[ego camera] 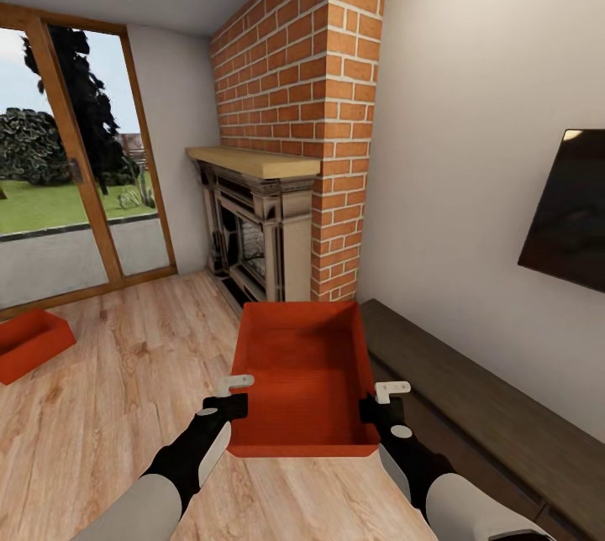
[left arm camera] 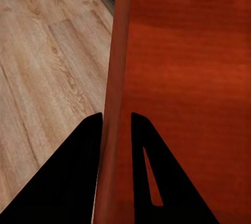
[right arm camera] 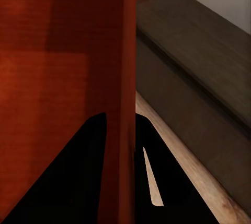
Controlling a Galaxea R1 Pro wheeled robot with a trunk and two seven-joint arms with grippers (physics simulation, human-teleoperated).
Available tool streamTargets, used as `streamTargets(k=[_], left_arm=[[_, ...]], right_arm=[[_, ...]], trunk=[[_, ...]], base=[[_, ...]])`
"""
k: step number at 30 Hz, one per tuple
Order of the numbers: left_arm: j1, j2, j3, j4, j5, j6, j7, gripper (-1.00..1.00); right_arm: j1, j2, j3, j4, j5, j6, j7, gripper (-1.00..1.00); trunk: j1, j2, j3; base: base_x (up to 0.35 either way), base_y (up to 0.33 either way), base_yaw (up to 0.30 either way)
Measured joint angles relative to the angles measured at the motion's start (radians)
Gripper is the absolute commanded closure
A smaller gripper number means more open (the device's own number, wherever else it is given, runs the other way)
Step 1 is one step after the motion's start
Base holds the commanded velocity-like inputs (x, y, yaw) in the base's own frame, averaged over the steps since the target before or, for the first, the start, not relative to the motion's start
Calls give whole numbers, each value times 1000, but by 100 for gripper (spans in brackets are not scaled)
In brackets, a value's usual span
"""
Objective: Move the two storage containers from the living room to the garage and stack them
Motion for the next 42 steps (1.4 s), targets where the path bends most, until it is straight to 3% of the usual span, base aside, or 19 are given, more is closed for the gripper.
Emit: streamTargets(k=[42], left_arm=[[0, 3, -5, 9, 7, 2, 0, 100]], right_arm=[[0, 2, 1, 11, -2, 0, -2, 100]], trunk=[[0, 0, 28]], base=[[0, 0, 240]])
